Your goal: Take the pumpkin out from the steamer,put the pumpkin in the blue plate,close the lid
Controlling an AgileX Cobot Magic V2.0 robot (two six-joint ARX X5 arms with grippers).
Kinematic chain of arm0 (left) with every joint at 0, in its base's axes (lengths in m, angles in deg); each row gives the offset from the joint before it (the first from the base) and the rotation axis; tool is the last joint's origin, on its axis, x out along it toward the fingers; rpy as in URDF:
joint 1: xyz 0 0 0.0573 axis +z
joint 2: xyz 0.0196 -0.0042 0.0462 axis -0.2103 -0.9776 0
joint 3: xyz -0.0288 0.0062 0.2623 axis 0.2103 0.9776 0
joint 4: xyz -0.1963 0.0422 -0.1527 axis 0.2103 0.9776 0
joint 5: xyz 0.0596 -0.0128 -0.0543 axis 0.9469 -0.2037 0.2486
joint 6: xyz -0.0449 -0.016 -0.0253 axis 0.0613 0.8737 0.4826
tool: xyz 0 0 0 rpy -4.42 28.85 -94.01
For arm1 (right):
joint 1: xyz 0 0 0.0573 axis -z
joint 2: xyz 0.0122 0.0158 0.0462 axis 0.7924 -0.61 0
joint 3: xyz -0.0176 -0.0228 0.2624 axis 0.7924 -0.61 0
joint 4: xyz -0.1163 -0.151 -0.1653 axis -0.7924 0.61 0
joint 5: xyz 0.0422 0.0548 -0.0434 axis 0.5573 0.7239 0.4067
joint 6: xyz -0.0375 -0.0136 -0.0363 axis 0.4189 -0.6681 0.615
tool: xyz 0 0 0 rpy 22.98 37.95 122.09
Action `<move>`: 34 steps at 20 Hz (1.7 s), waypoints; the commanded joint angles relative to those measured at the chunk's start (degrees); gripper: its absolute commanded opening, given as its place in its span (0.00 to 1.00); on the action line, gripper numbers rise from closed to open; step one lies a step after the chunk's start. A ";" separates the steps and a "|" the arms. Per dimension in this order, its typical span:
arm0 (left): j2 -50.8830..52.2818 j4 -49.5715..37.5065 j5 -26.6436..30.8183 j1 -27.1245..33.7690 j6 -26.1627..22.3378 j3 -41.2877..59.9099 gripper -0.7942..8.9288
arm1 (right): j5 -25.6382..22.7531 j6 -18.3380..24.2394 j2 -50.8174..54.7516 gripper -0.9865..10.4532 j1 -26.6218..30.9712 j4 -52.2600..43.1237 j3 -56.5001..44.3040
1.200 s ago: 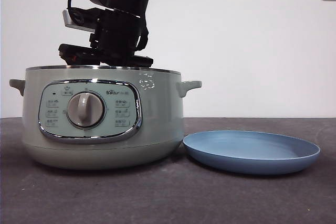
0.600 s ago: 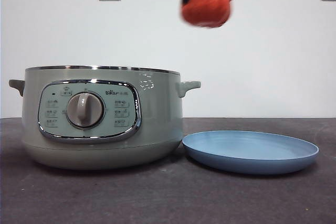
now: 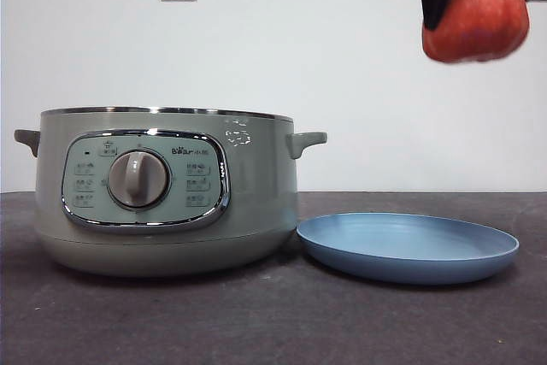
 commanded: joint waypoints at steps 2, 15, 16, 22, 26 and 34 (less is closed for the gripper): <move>0.70 -3.39 0.46 0.02 -0.57 -0.31 0.07 | 0.07 -1.77 2.21 0.08 -0.09 -8.87 -10.93; 0.70 -3.58 0.37 0.02 -0.35 -0.31 0.07 | 4.55 -0.11 -13.64 0.09 0.00 -33.70 -21.62; 0.70 -3.58 0.37 0.02 -0.35 -0.31 0.07 | 4.57 -0.11 -14.86 0.09 -0.02 -33.92 -21.62; 0.68 -3.58 0.37 0.02 -0.35 -0.31 0.07 | 4.55 -0.13 -17.14 0.43 0.00 -34.38 -21.62; 0.68 -3.58 0.35 0.02 -0.35 -0.31 0.07 | 4.50 -0.24 -17.14 0.59 0.04 -34.36 -21.62; -1.90 -3.67 -4.17 0.02 0.46 -0.31 0.07 | 4.55 -0.87 -11.56 0.58 -0.04 -31.89 -21.62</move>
